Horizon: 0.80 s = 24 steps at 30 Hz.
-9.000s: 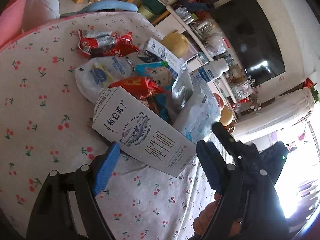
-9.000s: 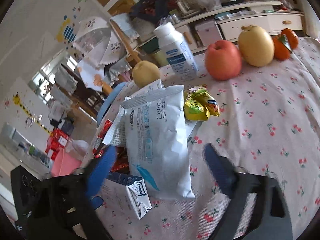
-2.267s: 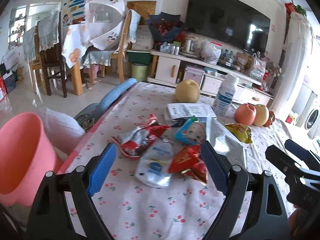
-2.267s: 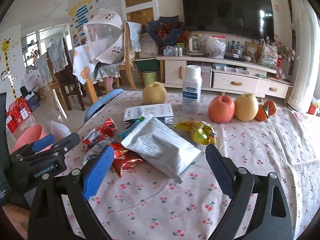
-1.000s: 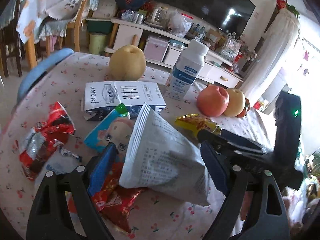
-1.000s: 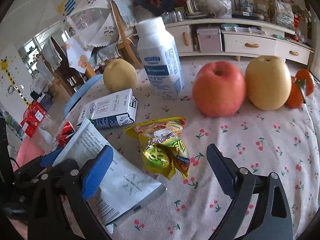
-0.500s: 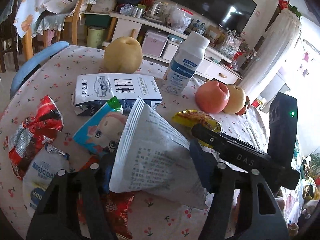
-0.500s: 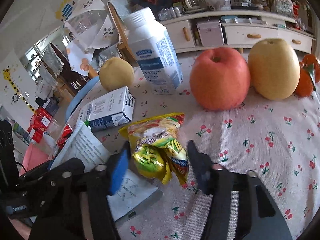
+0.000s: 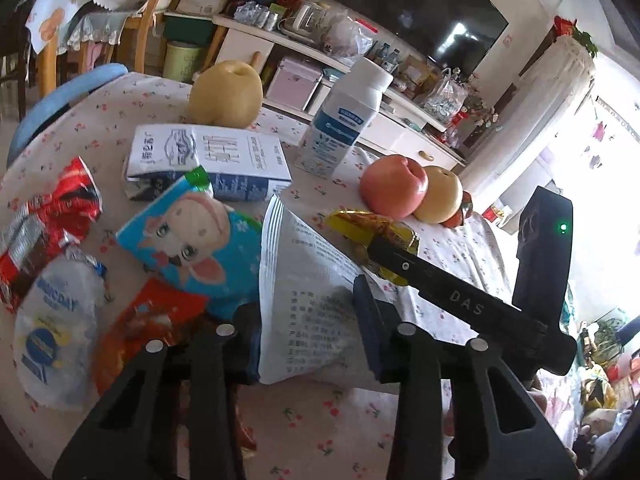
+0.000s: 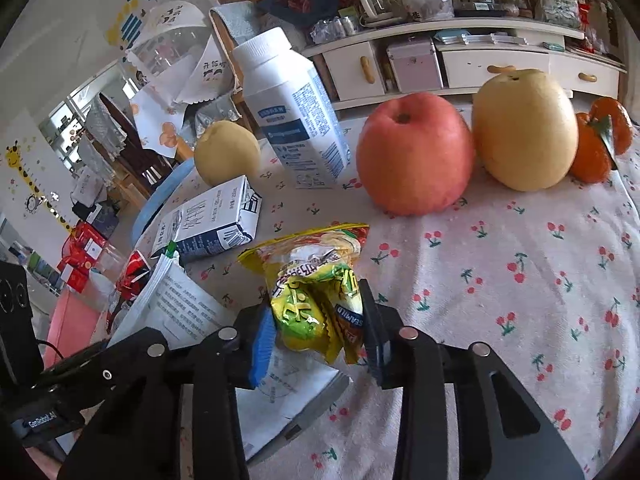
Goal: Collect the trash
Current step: 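Grasp the white paper bag with the left gripper while the right grasps the yellow-green snack packet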
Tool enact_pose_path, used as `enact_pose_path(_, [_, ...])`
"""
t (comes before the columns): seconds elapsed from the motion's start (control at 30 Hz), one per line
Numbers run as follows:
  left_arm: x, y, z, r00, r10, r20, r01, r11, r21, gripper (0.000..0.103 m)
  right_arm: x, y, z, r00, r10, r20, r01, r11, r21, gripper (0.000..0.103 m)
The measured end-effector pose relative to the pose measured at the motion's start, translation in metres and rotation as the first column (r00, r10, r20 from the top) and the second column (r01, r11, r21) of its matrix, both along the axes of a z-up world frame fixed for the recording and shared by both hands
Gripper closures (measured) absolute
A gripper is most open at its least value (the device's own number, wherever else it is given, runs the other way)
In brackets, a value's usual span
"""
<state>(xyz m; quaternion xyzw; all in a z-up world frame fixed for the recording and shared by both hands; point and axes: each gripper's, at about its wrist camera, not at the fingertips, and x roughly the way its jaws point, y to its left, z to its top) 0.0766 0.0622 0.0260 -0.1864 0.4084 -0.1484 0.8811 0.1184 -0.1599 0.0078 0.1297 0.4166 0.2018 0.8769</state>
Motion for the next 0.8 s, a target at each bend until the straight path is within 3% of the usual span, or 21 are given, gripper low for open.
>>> enact_pose_path(0.37, [-0.033, 0.000, 0.002, 0.999, -0.054, 0.007, 0.054, 0.996, -0.067, 0.066, -0.025, 0.009, -0.003, 0.999, 0.033, -0.011, -0.033, 0.999, 0.038, 0.067])
enact_pose_path(0.8, [-0.046, -0.011, -0.018, 0.990, -0.143, -0.020, 0.141, 0.986, -0.087, 0.058, -0.046, 0.005, -0.008, 0.999, 0.032, -0.036, -0.027, 0.992, 0.121, 0.067])
